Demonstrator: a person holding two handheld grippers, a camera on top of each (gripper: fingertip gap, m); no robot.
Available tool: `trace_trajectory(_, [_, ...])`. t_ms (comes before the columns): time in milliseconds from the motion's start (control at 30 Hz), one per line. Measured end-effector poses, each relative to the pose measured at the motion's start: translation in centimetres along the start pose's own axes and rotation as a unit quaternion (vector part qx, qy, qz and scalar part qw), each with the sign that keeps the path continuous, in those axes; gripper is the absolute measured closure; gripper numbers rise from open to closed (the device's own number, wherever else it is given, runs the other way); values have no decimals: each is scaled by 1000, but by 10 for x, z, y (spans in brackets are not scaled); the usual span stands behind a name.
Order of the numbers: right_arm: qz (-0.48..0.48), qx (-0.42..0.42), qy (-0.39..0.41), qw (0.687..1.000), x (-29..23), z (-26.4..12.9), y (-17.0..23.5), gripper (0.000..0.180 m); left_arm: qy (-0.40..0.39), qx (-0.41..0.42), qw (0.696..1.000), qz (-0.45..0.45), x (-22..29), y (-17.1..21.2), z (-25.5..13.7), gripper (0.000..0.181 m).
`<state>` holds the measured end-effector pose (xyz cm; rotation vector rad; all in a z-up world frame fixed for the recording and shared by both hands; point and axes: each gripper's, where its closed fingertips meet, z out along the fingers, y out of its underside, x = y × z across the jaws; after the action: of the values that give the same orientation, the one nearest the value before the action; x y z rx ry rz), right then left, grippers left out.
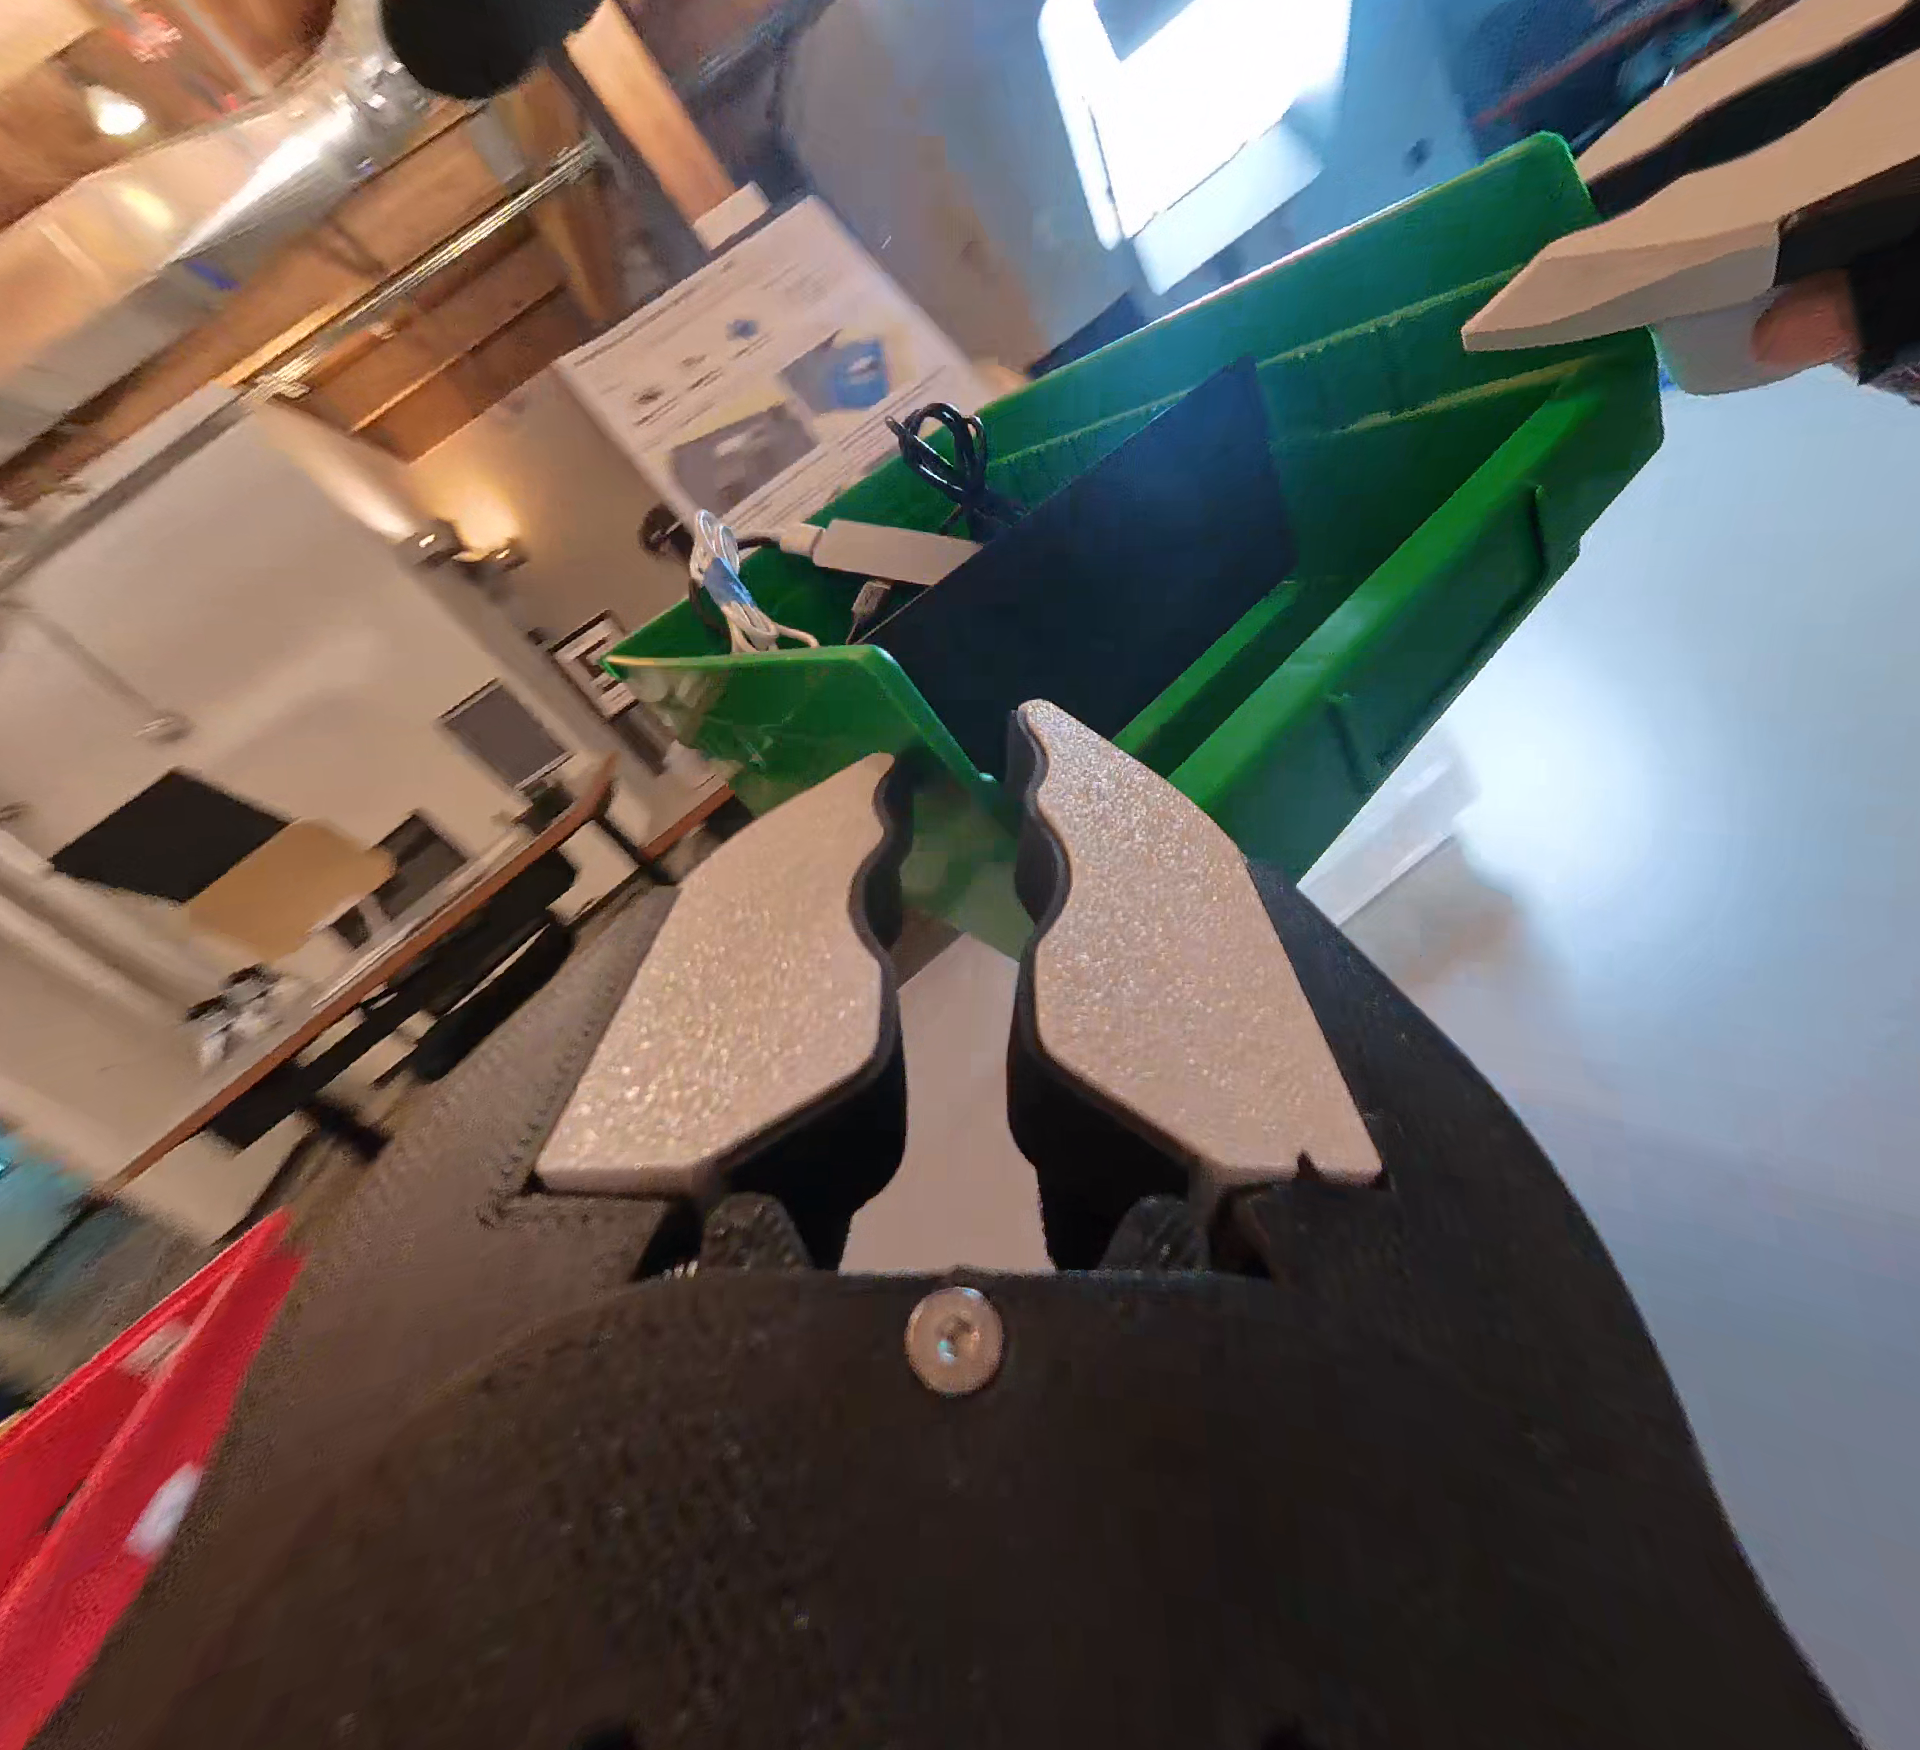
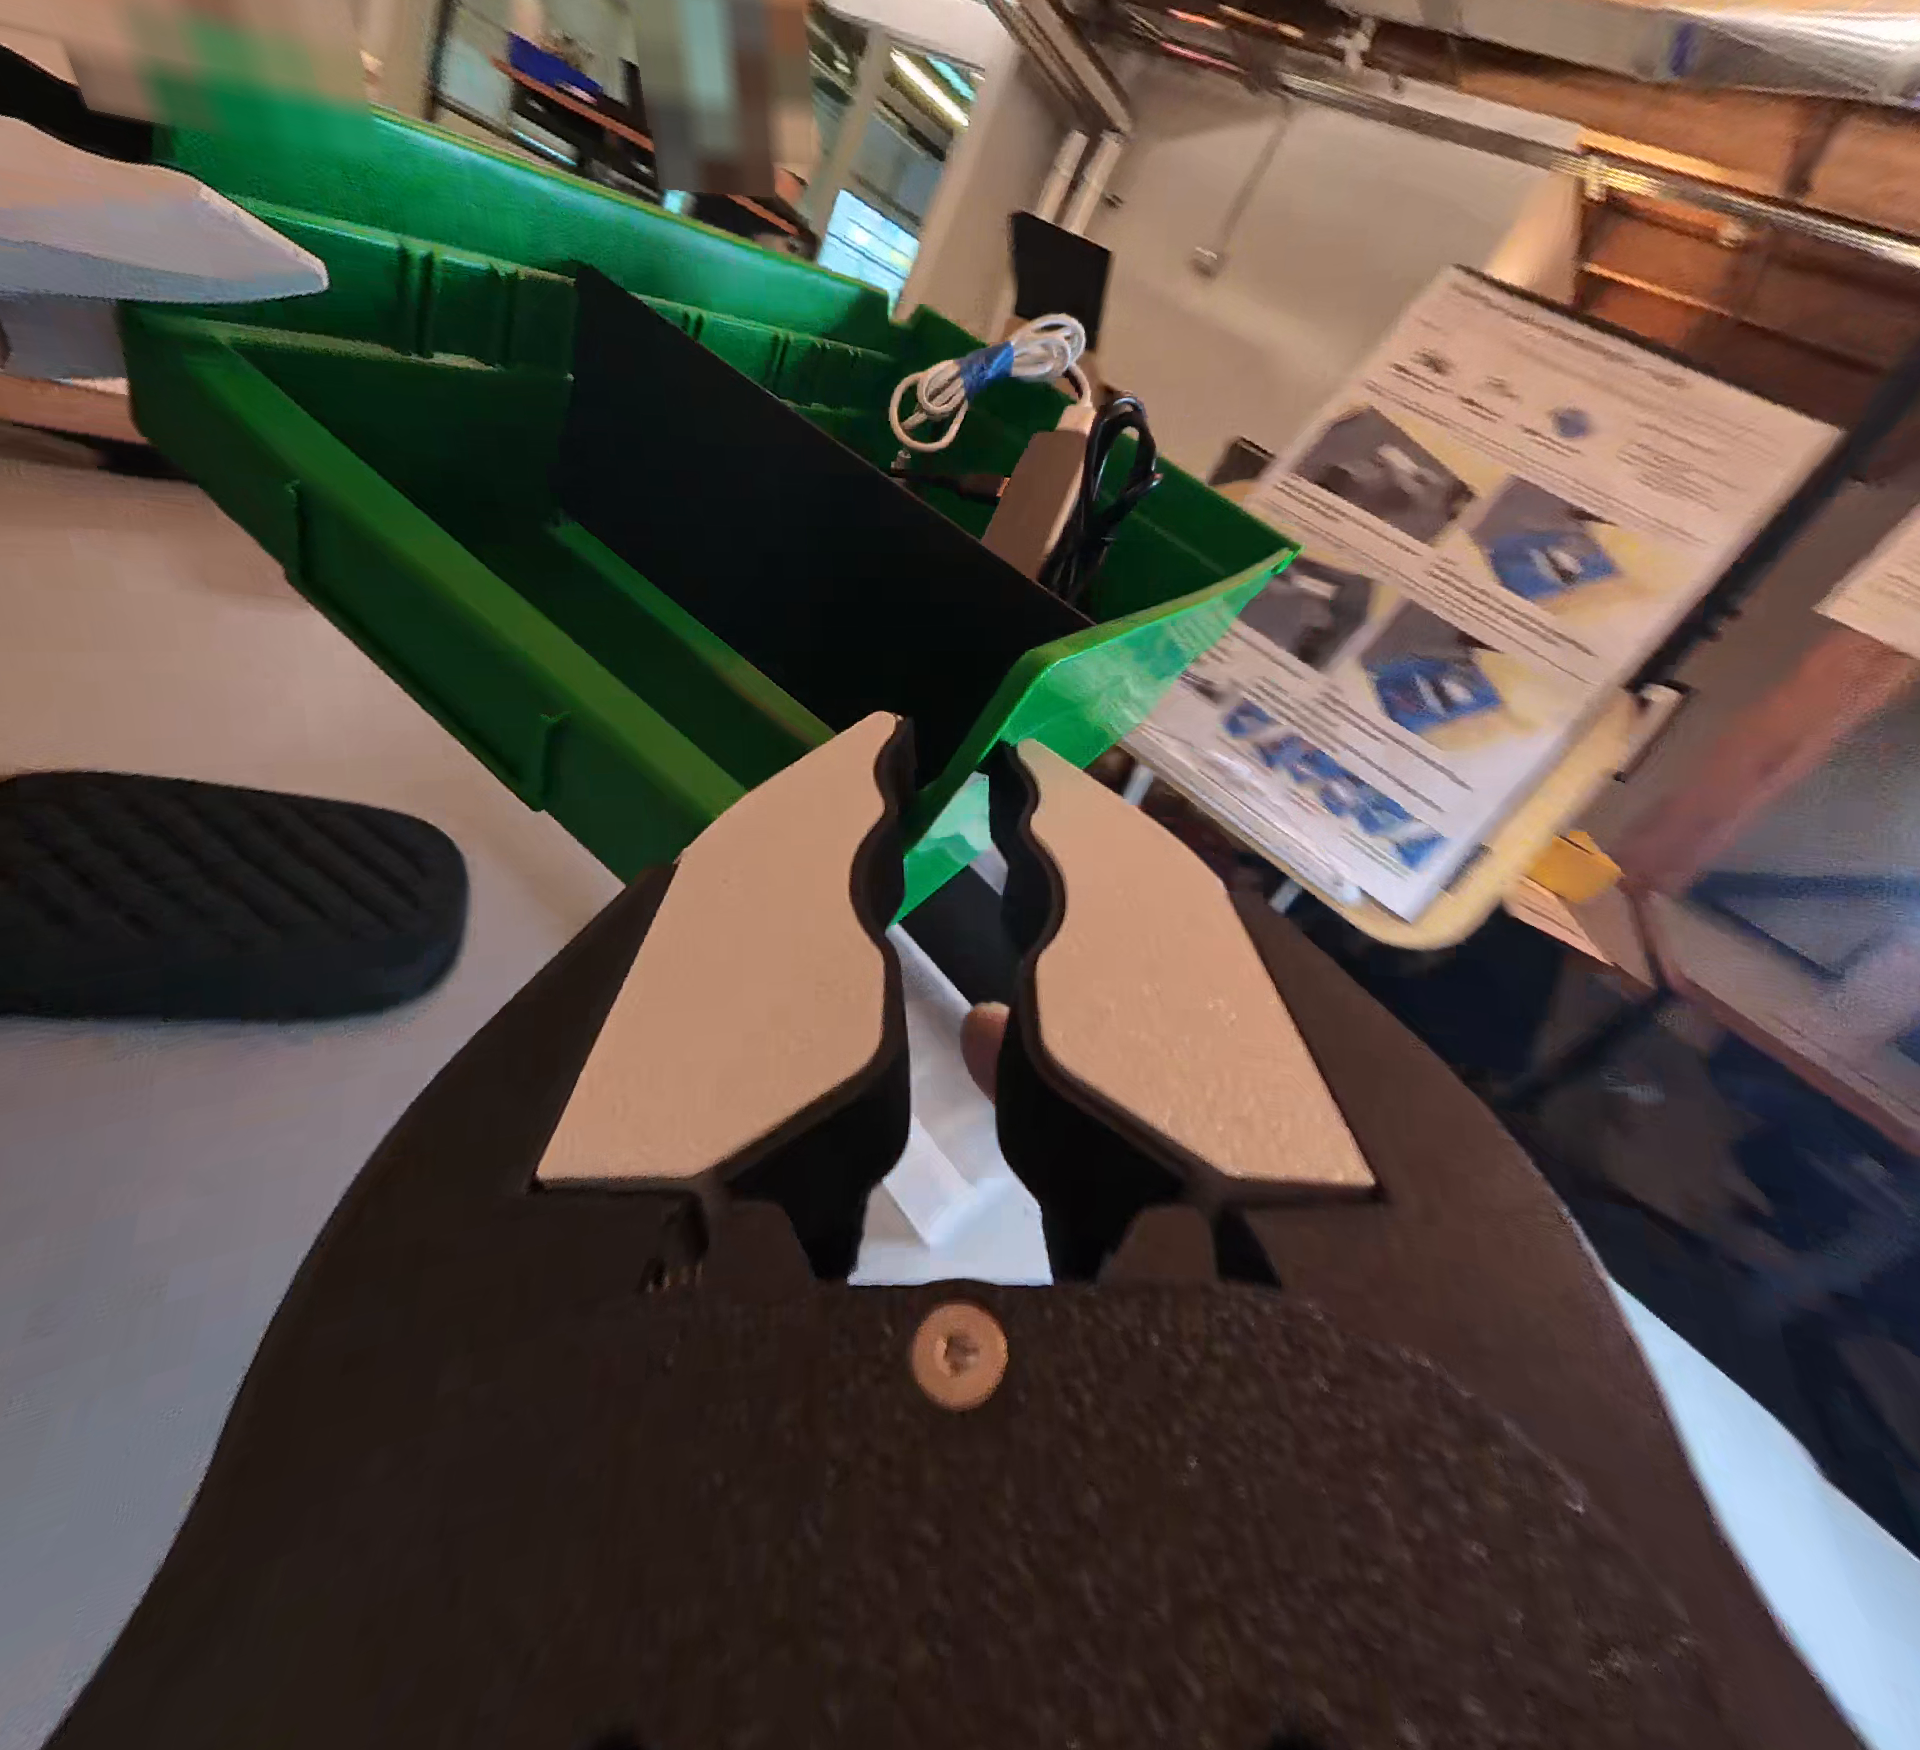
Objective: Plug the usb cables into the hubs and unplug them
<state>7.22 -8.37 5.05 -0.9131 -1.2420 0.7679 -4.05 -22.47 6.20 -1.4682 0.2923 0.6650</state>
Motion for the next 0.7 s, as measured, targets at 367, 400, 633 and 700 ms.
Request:
trace_trajectory(367, [107, -39, -174, 978, -128, 147, 88, 166, -49, -198, 978, 34, -59, 158, -45, 166])
trace_trajectory(400, [108, -55, -182, 976, -131, 153, 100, 166, -43, -213, 976, 19, -56, 175, -42, 166])
trace_trajectory(633, [62, -177, -190, 964, -122, 175, 151, 137, -74, -256, 955, -129, -52, 259, -3, 163])
trace_trajectory(700, [50, -191, -192, 961, -110, 166, 153, 131, -89, -236, 958, -136, -56, 258, 5, 150])
